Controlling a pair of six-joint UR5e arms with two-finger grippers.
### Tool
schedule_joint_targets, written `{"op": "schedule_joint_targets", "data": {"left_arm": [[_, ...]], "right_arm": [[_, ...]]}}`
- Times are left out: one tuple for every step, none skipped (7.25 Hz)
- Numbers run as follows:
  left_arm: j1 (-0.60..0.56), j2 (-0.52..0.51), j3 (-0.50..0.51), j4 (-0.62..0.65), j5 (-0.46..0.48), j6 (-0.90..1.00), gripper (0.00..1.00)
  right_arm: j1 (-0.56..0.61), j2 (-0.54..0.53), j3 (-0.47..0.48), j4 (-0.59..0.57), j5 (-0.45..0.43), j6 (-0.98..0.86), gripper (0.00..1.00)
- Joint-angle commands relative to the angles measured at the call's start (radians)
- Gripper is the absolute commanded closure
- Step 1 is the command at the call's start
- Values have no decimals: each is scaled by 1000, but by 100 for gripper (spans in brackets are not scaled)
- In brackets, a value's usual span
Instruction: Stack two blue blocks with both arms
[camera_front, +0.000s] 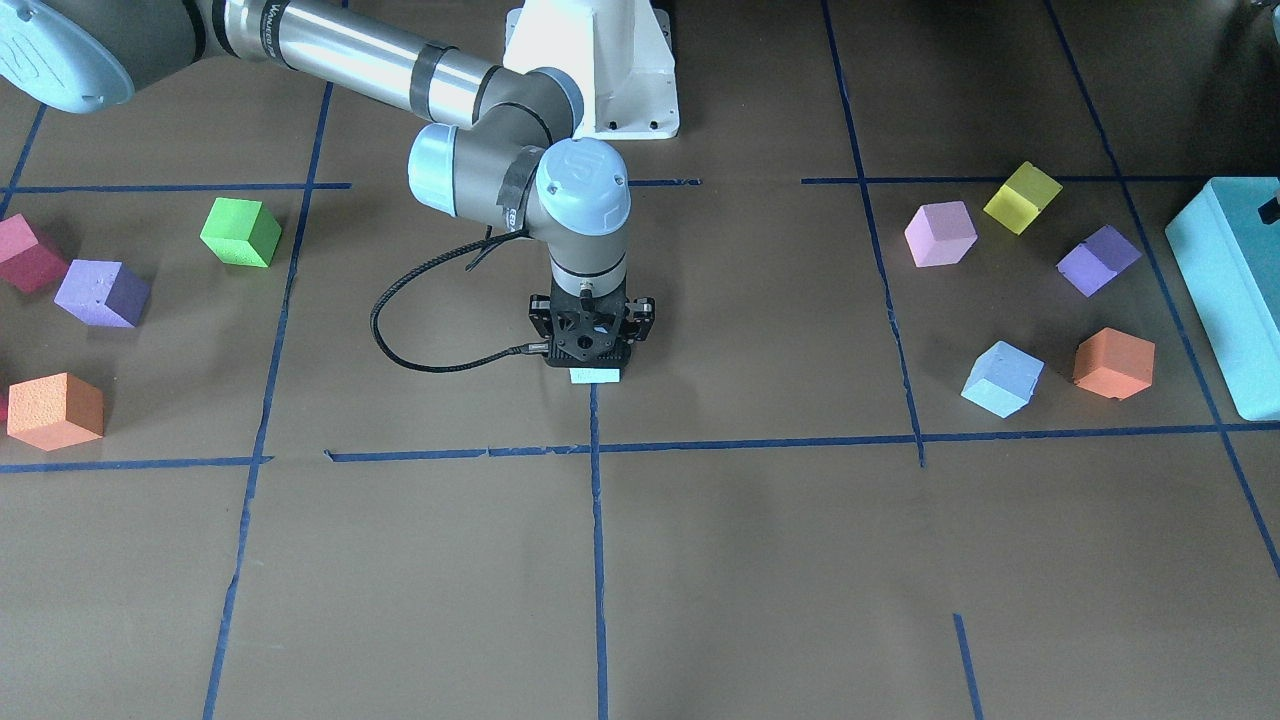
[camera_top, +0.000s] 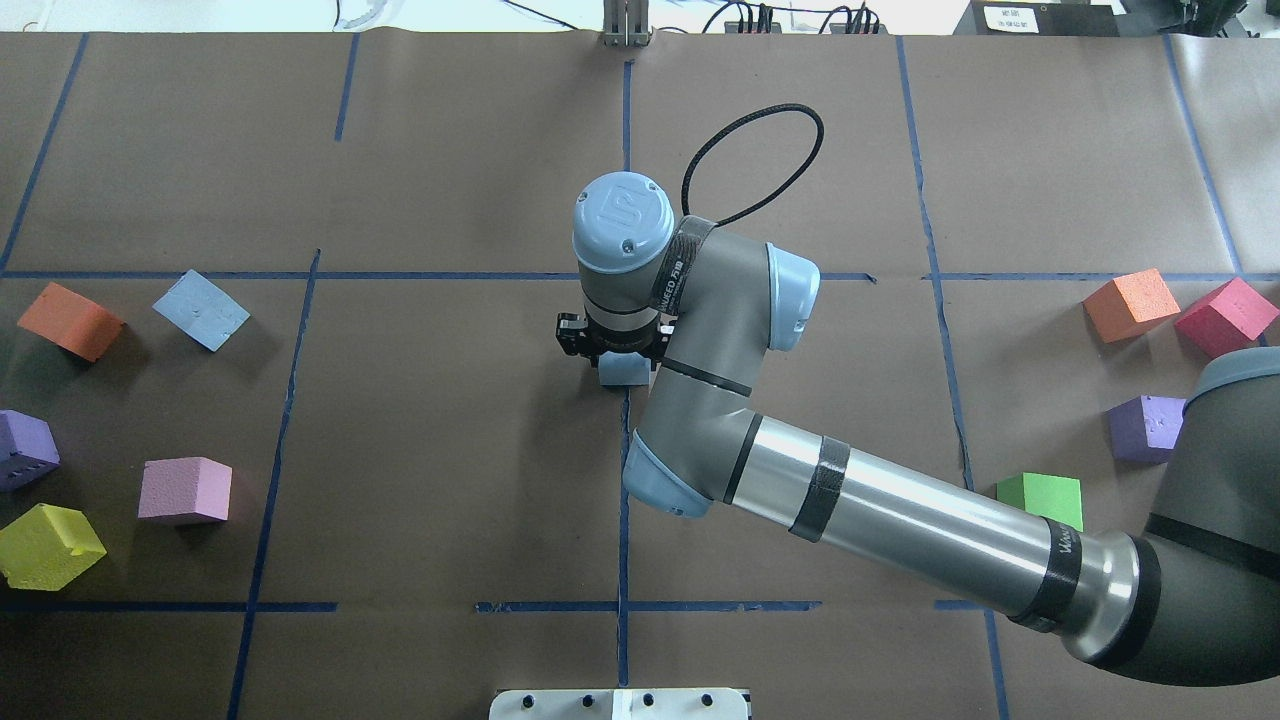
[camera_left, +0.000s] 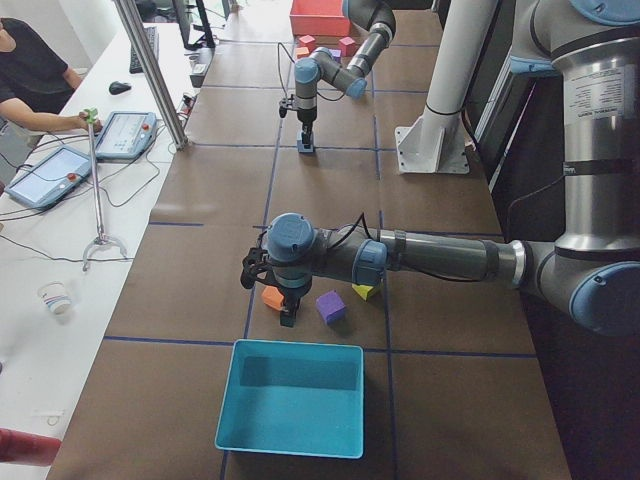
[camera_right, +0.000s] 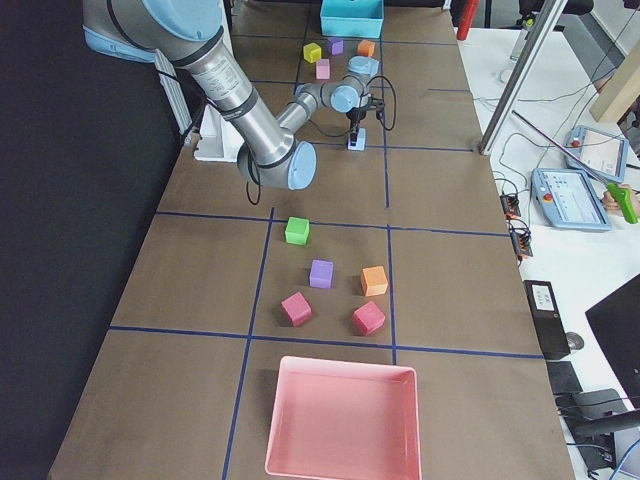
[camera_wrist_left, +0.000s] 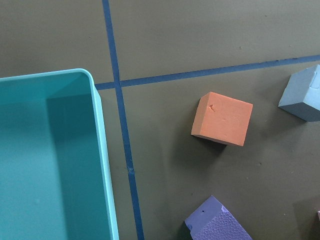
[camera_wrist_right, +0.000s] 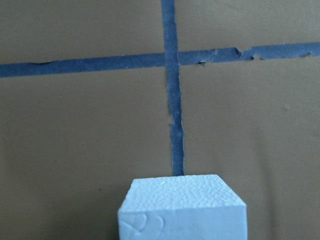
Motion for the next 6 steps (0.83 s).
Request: {"op": "schedule_joint_targets", "data": {"left_arm": [[1, 1, -1, -1, -22, -2, 0], [3, -2, -6, -4, -24, -3, 0], [15, -2, -6, -56, -22, -8, 0], [76, -22, -7, -102, -22, -53, 0], [189, -98, -4, -159, -15, -87, 0], [269, -147, 14, -164, -8, -81, 0]], "right_arm": [[32, -18, 110, -19, 17, 0, 0], [63, -76, 266, -82, 23, 0, 0], [114, -166, 445, -124, 45, -2, 0], [166, -252, 556, -115, 92, -2, 0], [212, -356, 638, -110, 123, -17, 0], [279, -386, 649, -110, 175, -75, 0]]}}
